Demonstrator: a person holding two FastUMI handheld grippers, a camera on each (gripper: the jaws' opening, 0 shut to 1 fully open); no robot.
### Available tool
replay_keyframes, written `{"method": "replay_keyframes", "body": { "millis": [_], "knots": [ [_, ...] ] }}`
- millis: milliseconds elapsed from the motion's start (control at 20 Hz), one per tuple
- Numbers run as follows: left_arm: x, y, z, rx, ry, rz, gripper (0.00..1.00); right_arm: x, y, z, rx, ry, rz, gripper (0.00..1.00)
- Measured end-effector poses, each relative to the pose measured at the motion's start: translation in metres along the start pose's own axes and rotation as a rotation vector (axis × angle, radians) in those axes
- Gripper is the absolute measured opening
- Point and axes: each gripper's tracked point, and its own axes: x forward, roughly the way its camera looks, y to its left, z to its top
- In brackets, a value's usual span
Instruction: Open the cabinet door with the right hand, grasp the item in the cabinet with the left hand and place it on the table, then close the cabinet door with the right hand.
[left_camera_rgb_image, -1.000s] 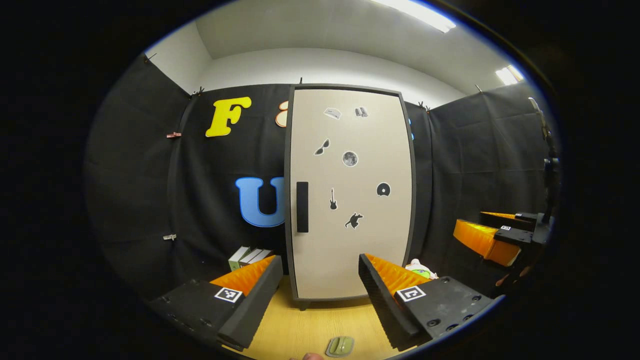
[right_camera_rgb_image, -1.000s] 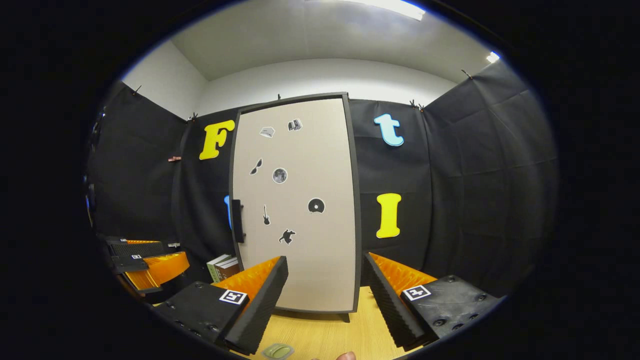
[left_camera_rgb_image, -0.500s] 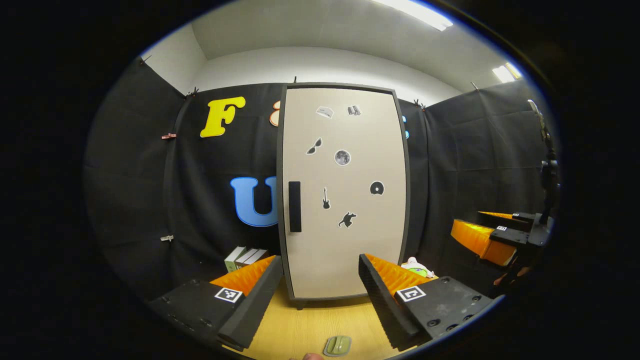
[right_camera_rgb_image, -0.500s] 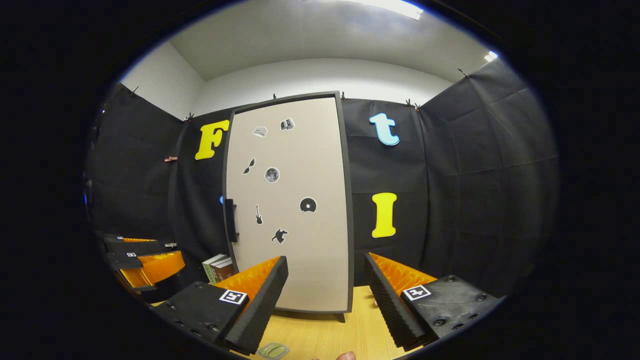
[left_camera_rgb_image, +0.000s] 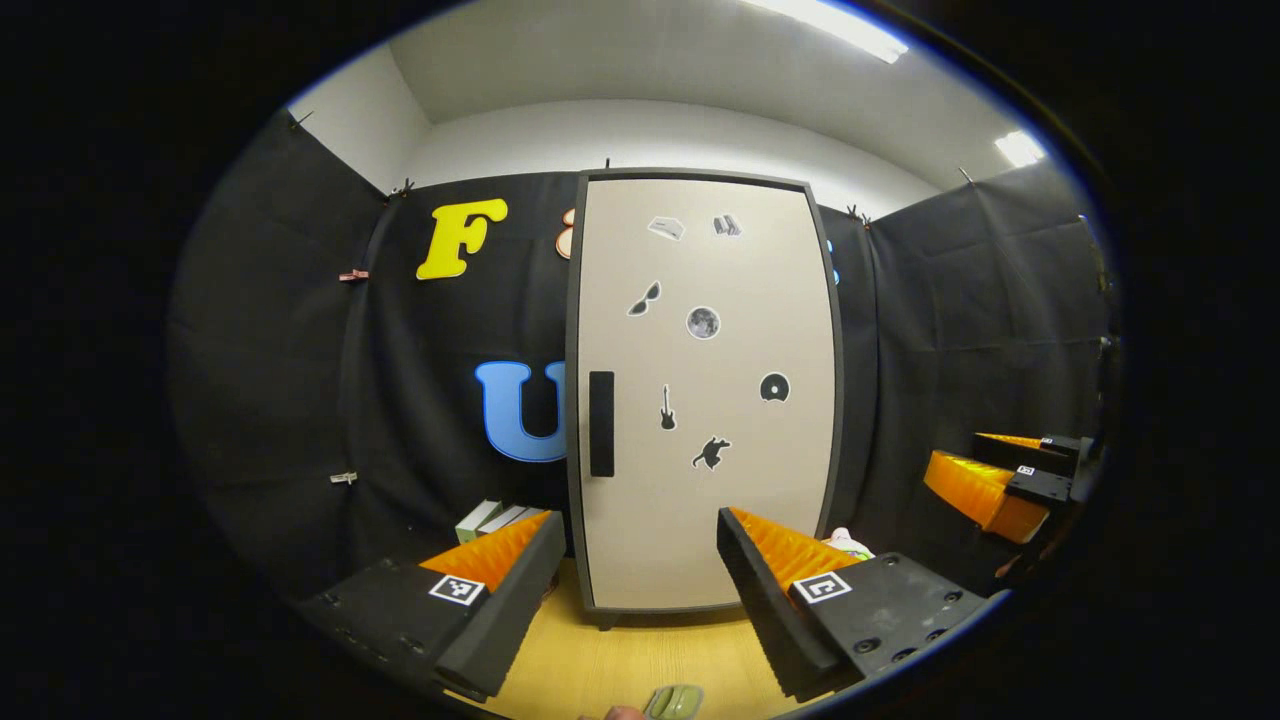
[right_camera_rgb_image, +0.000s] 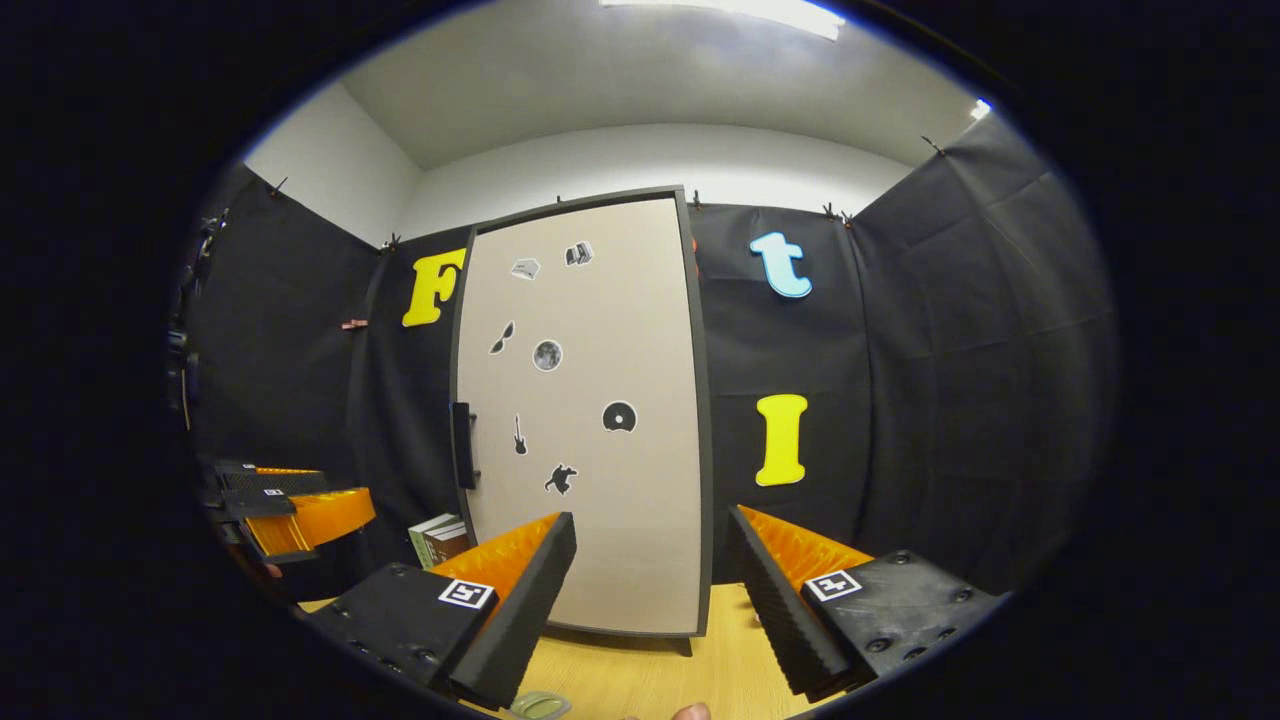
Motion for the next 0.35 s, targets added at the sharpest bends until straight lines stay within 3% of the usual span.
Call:
{"method": "replay_keyframes", "body": {
  "millis": [350],
  "knots": [
    [0.009,-0.023,-0.019,-0.046,0.019,-0.005,0.96,0.009,-0.016,-0.011,0.007,0.021,0.022,0.97]
  ]
}}
